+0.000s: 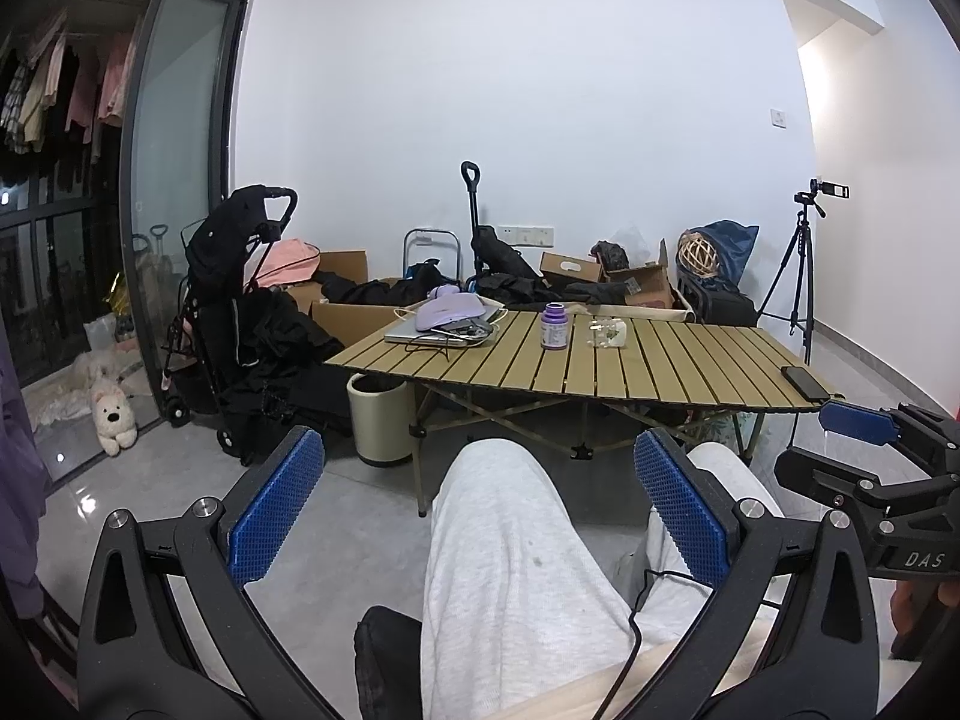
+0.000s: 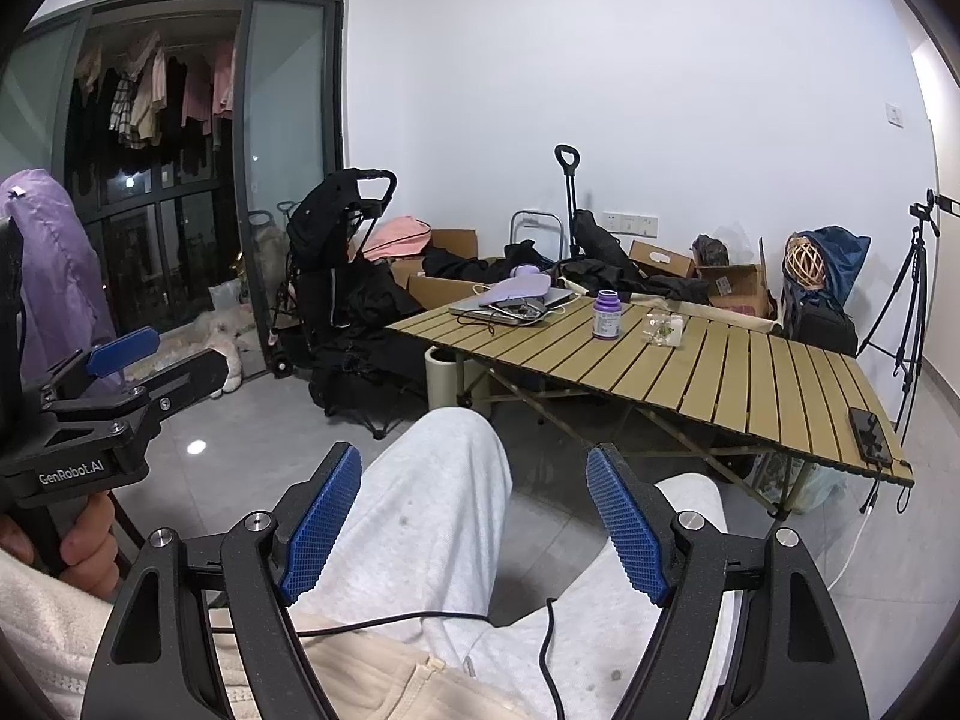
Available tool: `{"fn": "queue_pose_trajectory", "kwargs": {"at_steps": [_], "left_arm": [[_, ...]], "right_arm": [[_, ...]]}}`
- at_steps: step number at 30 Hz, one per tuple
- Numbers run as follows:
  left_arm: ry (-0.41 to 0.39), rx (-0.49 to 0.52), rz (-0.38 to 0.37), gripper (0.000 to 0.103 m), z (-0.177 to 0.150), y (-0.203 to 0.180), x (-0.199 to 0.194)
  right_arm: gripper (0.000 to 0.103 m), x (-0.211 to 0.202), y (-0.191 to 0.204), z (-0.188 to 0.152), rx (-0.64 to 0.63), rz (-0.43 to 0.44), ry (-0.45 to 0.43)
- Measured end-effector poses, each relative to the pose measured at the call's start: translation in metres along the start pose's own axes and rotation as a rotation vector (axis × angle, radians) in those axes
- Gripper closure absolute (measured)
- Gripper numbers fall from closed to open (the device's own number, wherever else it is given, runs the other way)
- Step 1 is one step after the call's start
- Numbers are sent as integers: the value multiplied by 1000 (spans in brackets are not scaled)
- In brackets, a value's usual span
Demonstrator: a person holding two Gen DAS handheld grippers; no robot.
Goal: Organize rigid objects
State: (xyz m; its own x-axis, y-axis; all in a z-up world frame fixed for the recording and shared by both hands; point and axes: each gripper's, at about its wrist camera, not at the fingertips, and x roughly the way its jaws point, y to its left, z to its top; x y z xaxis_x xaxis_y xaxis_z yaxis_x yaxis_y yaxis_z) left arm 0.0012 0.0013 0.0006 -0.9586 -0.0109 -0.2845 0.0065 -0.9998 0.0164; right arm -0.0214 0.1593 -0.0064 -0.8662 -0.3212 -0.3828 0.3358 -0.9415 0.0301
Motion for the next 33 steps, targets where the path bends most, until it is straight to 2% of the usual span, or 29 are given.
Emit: {"fn": "queue_pose_trajectory", "kwargs": {"at_steps": [33], "left_arm": [[-9, -3, -5, 0, 3, -2, 11]], "right_arm": [[21, 2, -4, 2, -12, -23, 0]]}}
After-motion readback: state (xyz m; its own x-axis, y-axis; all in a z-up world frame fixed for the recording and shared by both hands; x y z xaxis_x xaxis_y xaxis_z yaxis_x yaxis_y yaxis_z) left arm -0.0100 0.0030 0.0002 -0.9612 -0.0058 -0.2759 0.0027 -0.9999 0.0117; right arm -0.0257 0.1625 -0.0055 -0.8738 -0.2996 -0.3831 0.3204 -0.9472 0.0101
